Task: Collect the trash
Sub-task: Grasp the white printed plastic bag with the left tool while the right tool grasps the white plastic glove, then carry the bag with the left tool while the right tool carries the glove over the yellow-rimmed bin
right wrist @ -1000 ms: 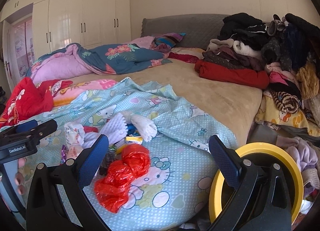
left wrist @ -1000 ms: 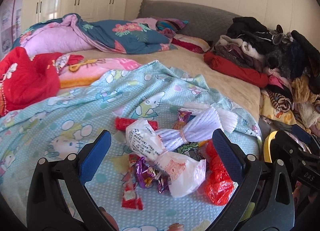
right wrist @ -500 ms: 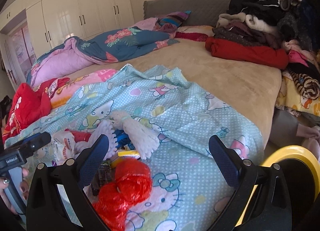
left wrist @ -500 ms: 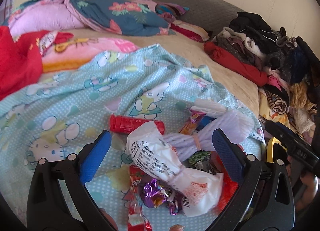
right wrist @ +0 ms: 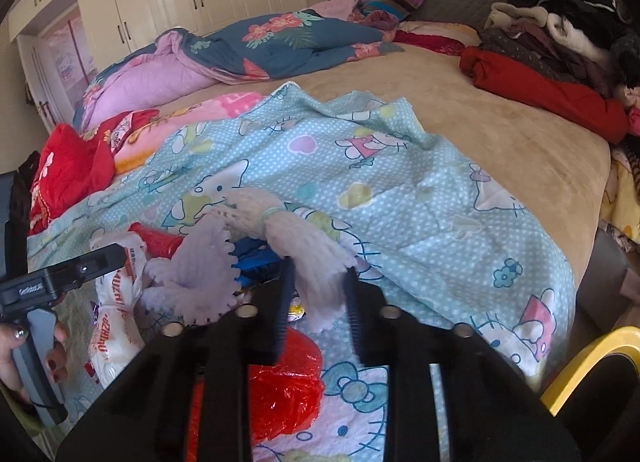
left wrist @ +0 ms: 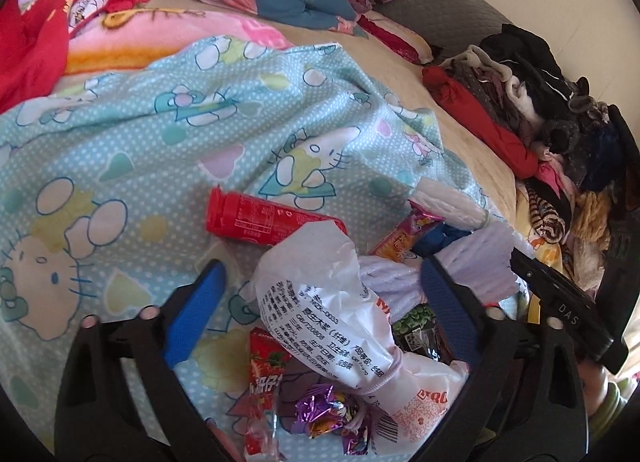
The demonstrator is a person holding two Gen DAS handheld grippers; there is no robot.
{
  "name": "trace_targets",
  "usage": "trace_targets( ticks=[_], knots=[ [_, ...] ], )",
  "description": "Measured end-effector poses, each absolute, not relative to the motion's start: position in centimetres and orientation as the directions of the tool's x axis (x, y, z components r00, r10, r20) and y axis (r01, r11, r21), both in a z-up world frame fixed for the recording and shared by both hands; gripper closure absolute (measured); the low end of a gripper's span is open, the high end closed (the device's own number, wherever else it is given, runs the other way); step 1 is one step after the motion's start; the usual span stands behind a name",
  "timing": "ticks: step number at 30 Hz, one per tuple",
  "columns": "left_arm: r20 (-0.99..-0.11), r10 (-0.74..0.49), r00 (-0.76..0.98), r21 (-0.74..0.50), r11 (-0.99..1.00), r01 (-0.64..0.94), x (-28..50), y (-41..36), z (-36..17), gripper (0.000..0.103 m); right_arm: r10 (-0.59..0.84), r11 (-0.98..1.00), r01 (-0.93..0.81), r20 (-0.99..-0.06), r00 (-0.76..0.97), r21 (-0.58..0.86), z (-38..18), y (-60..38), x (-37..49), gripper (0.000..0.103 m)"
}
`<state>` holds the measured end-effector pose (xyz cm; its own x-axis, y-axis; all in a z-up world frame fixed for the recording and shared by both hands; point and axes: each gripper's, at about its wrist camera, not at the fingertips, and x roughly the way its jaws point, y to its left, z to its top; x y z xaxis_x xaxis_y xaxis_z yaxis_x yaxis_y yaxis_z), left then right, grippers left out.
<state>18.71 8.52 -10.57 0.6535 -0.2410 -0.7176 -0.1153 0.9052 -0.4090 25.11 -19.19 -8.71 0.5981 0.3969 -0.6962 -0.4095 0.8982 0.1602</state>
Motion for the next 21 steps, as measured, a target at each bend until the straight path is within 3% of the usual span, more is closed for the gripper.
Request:
trace_targets(
  ticks=[2, 5, 7, 21],
  knots=[
    [-0.726, -0.246, 0.643, -0.410, 0.904, -0.117, 18.8, 8.3, -10.6, 0.026, 0.400, 0.898, -0.410, -0.683, 0.611, 0.159, -8.4, -19.3, 24.6, 0.086],
    [-0.733, -0.224, 0.642, -0.385, 0.915, -0.120, 18.6, 7.8, -10.3, 0.053, 0.385, 0.907, -0.397, -0.657, 0.649, 0.139, -7.4, -19.8, 23.5, 0.087],
    [-0.730, -0.220, 0.648, -0.379, 0.918, -0.116, 18.4, 7.6, -10.0, 0.060, 0.381, 0.912, -0.387, -0.636, 0.670, 0.138, -6.7, -20.2, 22.8, 0.087],
    [-0.599, -0.214, 0.772, -0.321, 0.947, 0.014, 15.1, 4.1, -2.6, 0.066, 0.368, 0.929, -0.326, -0.525, 0.768, 0.175, -1.9, -23.8, 17.4, 0.087]
  ],
)
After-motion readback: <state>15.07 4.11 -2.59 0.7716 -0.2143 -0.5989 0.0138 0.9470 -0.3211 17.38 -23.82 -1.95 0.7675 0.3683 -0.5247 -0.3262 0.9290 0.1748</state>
